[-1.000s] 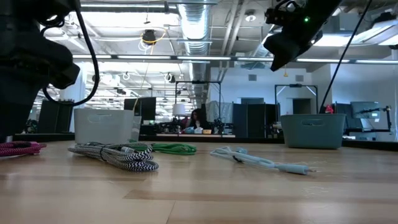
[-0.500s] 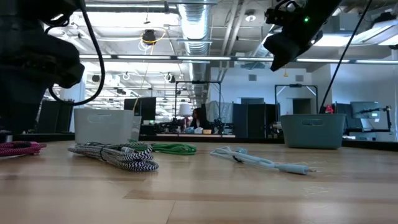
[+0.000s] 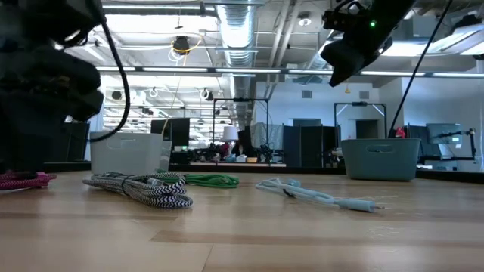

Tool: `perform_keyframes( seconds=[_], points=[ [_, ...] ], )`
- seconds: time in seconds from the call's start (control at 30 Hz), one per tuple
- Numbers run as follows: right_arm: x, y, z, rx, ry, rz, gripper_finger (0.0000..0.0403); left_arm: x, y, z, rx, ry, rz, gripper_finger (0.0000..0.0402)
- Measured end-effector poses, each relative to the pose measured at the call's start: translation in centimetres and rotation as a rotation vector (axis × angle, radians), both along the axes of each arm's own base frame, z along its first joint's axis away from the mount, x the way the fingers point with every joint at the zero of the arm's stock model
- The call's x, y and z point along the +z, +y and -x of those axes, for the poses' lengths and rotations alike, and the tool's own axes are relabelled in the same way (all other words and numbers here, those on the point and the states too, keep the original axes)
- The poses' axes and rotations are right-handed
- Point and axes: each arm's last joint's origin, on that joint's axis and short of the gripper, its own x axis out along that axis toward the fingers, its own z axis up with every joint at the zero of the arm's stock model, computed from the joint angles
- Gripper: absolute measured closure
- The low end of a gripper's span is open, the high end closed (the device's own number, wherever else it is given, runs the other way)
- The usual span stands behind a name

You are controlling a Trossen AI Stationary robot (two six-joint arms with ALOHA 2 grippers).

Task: Pick & Place USB Port
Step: Put the pink patterned USB cable into the gray bin

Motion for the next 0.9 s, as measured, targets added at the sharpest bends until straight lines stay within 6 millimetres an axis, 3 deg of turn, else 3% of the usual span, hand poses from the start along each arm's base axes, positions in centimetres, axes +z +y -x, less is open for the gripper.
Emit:
perform_keyframes(
  seconds=[0.27,0.53,0.63,0.77,0.9],
  points=[
    [0.0,0.0,0.0,0.001,0.003,0.0,0.0292,-2.4,0.2,0.5,0.019,-0.085,0.066,0.0282],
    [0.0,0.0,0.0,0.001,0.003,0.0,0.0292,-2.5,0.1,0.5,-0.044,-0.098,0.043,0.0386],
    [0.0,0.0,0.0,0.001,0.003,0.0,0.0292,-2.4,0.1,0.4,-0.045,-0.113,0.041,0.0391],
    [0.0,0.0,0.0,0.001,0.003,0.0,0.0292,-1.5,0.1,0.1,-0.072,-0.204,-0.001,0.0395],
    [0.0,0.0,0.0,0.001,-0.001,0.0,0.0292,0.8,0.1,-0.4,-0.089,-0.358,-0.077,0.0396]
  ],
)
